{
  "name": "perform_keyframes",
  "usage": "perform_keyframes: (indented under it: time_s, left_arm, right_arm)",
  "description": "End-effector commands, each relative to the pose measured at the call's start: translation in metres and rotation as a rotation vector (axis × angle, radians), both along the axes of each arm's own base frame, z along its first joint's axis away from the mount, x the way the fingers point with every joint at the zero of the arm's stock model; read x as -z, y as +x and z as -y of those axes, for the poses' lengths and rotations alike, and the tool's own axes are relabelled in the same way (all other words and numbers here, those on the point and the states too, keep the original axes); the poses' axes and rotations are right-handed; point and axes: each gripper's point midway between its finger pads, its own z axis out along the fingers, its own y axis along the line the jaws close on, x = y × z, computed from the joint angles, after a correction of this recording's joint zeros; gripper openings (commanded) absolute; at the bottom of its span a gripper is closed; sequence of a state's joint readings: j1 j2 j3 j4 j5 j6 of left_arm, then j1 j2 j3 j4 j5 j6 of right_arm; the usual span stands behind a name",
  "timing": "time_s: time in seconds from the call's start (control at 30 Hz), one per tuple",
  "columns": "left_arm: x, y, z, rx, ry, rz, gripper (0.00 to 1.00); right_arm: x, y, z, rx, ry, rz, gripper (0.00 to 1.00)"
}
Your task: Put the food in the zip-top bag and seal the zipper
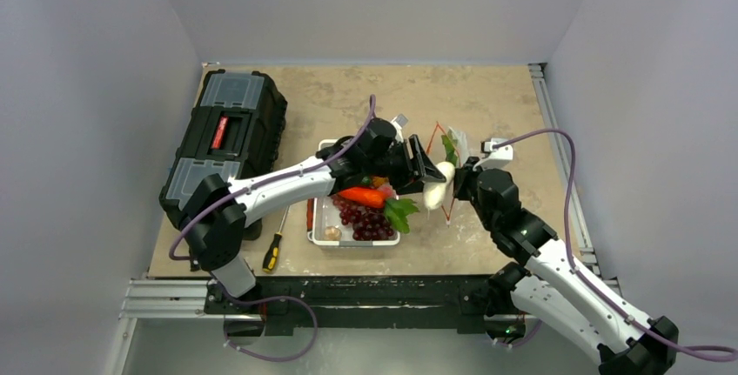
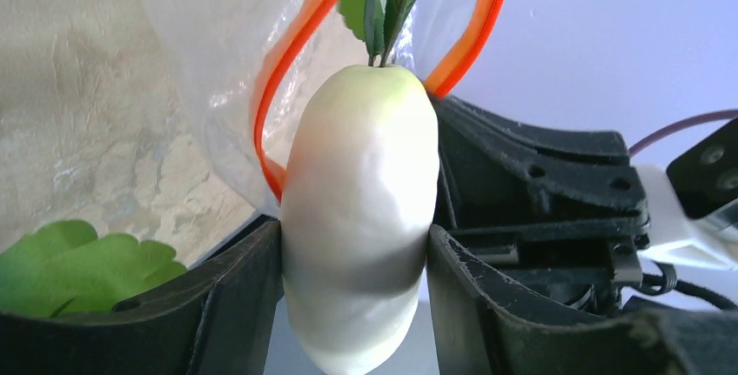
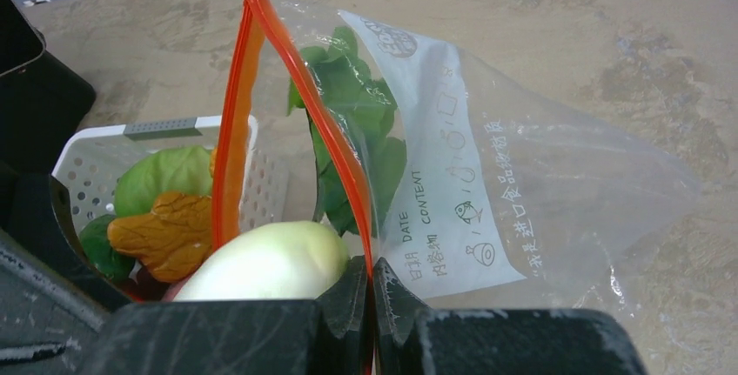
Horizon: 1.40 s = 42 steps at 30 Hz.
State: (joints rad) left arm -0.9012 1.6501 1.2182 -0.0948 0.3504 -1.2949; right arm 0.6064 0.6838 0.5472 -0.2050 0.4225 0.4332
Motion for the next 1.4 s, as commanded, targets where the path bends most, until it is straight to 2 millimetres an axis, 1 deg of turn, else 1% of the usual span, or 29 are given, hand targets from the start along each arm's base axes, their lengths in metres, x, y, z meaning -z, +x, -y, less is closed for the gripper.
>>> perform_keyframes:
  time_s: [0.0,0.07,0.1,0.23,0.33,0.4,0.57,0.63,0.67,0.7,0.73,0.77,0.83,0.87,0.93,1.0,1.03,1.07,1.2,1.37]
  left_arm:
    - [-0.013,0.024,0.013,-0.071,-0.02,0.03,0.0]
    - [-0.012,0.032,0.015,-0.086,0.007,0.041,0.0]
    - [-0.014,0.037,0.016,-0.097,0.021,0.057,0.0]
    - [-0.006,0.055,0.012,-0.139,0.114,0.118,0.0]
    - [-0.001,0.068,0.012,-0.169,0.167,0.148,0.0]
    - [0.003,0.073,0.015,-0.175,0.183,0.152,0.0]
    - [0.016,0.08,0.019,-0.183,0.217,0.149,0.0]
    - [0.02,0.082,0.018,-0.182,0.241,0.153,0.03]
    - [0.022,0.081,0.018,-0.177,0.248,0.151,0.08]
    - [0.023,0.081,0.018,-0.17,0.249,0.151,0.16]
    - [0.024,0.08,0.019,-0.163,0.246,0.154,0.27]
    - [0.022,0.078,0.02,-0.151,0.235,0.161,0.4]
    - [0.02,0.069,0.021,-0.111,0.207,0.165,0.61]
    - [0.017,0.065,0.021,-0.093,0.193,0.166,0.66]
    - [0.01,0.056,0.018,-0.063,0.17,0.179,0.83]
    - [0.004,0.047,0.011,-0.037,0.164,0.196,0.95]
    - [0.0,0.044,0.006,-0.032,0.163,0.206,0.99]
    - [-0.001,0.04,0.002,-0.027,0.163,0.208,1.0]
    - [-0.013,0.027,-0.012,-0.012,0.135,0.228,1.0]
    - [-0.036,0.005,-0.024,0.064,0.068,0.293,1.0]
  right_arm:
    - [-0.012,0.001,-0.008,-0.043,0.034,0.05,0.0]
    - [-0.012,0.001,-0.009,-0.05,0.037,0.052,0.0]
    - [-0.013,0.0,-0.008,-0.048,0.038,0.053,0.0]
    - [-0.016,-0.002,-0.009,-0.061,0.049,0.065,0.0]
    - [-0.017,-0.004,-0.014,-0.084,0.067,0.07,0.0]
    - [-0.019,-0.006,-0.019,-0.11,0.083,0.074,0.0]
    - [-0.024,-0.008,-0.019,-0.12,0.099,0.094,0.0]
    - [-0.026,-0.008,-0.017,-0.114,0.101,0.103,0.0]
    - [-0.027,-0.008,-0.017,-0.11,0.103,0.107,0.0]
    - [-0.027,-0.008,-0.016,-0.106,0.103,0.108,0.0]
    - [-0.027,-0.008,-0.015,-0.102,0.102,0.11,0.0]
    - [-0.027,-0.008,-0.015,-0.098,0.101,0.109,0.0]
    - [-0.026,-0.006,-0.012,-0.084,0.094,0.107,0.0]
    - [-0.025,-0.005,-0.012,-0.078,0.091,0.102,0.0]
    - [-0.024,-0.004,-0.011,-0.069,0.084,0.095,0.0]
    - [-0.022,-0.003,-0.009,-0.059,0.079,0.091,0.0]
    - [-0.022,-0.003,-0.009,-0.056,0.077,0.089,0.0]
    - [-0.022,-0.002,-0.009,-0.056,0.077,0.09,0.0]
    - [-0.021,-0.001,-0.008,-0.044,0.073,0.089,0.0]
    - [-0.02,0.0,-0.003,-0.021,0.066,0.086,0.0]
